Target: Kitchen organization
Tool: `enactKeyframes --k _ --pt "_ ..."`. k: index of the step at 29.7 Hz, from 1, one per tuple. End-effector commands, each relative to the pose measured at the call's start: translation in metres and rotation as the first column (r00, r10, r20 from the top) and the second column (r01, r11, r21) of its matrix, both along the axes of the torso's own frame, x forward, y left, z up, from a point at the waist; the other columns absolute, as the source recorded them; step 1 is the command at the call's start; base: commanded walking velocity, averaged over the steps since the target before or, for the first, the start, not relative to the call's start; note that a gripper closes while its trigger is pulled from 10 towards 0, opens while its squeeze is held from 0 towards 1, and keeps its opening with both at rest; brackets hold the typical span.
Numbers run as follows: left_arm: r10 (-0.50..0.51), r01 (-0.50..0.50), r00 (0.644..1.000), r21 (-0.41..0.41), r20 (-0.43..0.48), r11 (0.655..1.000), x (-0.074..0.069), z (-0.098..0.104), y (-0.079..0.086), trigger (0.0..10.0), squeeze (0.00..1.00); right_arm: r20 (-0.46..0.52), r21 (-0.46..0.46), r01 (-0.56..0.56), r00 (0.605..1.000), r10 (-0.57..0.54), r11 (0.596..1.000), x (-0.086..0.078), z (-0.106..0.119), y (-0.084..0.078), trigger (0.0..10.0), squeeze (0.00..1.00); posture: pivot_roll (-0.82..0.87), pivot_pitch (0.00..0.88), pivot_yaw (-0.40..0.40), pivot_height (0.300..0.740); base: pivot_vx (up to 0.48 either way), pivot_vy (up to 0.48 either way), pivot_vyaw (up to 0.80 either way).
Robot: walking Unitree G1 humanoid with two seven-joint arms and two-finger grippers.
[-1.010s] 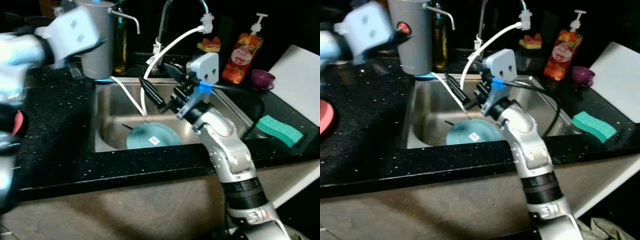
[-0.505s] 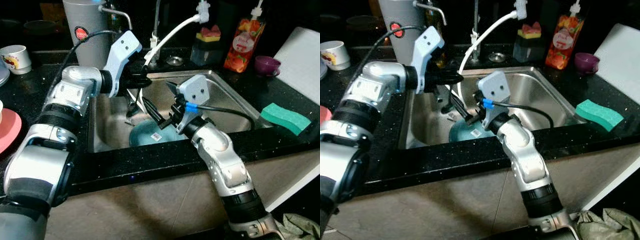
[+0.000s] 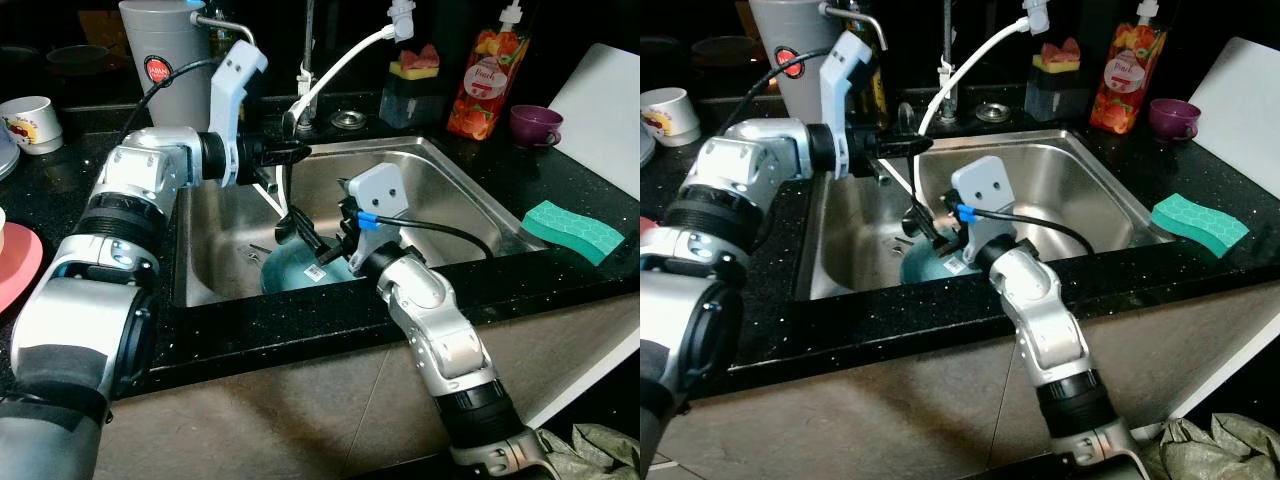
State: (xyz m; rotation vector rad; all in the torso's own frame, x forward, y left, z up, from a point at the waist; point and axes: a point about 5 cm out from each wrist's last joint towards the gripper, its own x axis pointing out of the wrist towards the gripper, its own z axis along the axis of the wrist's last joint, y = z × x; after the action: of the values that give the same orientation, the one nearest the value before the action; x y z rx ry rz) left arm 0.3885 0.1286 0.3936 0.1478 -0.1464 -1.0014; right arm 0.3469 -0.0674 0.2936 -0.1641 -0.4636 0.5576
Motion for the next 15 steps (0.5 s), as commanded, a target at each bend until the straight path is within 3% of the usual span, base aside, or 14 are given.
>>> enactKeyframes --k 1,6,7,8,10,15 --pt "-0.051 0.051 0.999 -0.020 0.012 0.999 -0.005 0.003 -0.002 10.0 0.00 -0.016 0.046 -0.044 0.999 0.045 0.998 0.001 0.004 0.003 10.0 0.00 0.19 0.183 -0.018 0.740 0.000 0.000 0.00" --pt "-0.069 0.069 0.998 -0.010 -0.003 0.998 -0.006 -0.007 -0.005 10.0 0.00 -0.029 0.104 -0.096 0.995 0.100 0.990 0.001 0.009 0.008 10.0 0.00 0.20 0.185 -0.037 0.740 0.000 0.000 0.00" --pt "-0.075 0.075 0.997 -0.014 -0.009 0.997 -0.007 -0.008 -0.006 10.0 0.00 -0.032 0.100 -0.094 0.995 0.097 0.991 0.002 0.008 0.009 7.0 0.00 0.20 0.186 -0.041 0.740 0.000 0.000 0.00" --pt "-0.075 0.075 0.997 -0.014 -0.009 0.997 -0.007 -0.008 -0.006 10.0 0.00 -0.032 0.100 -0.094 0.995 0.097 0.991 0.002 0.008 0.009 7.0 0.00 0.20 0.186 -0.041 0.740 0.000 0.000 0.00" --pt "-0.095 0.094 0.995 -0.031 -0.018 0.995 -0.009 -0.008 -0.007 10.0 0.00 -0.043 0.077 -0.079 0.996 0.082 0.994 0.006 0.005 0.010 0.0 0.00 0.20 0.189 -0.050 0.740 0.000 0.000 0.00" --pt "-0.107 0.106 0.994 -0.051 -0.020 0.993 -0.012 -0.008 -0.007 10.0 0.00 -0.056 0.059 -0.095 0.994 0.098 0.994 0.008 0.001 0.012 0.0 0.00 0.21 0.195 -0.063 0.740 0.000 0.000 0.00"
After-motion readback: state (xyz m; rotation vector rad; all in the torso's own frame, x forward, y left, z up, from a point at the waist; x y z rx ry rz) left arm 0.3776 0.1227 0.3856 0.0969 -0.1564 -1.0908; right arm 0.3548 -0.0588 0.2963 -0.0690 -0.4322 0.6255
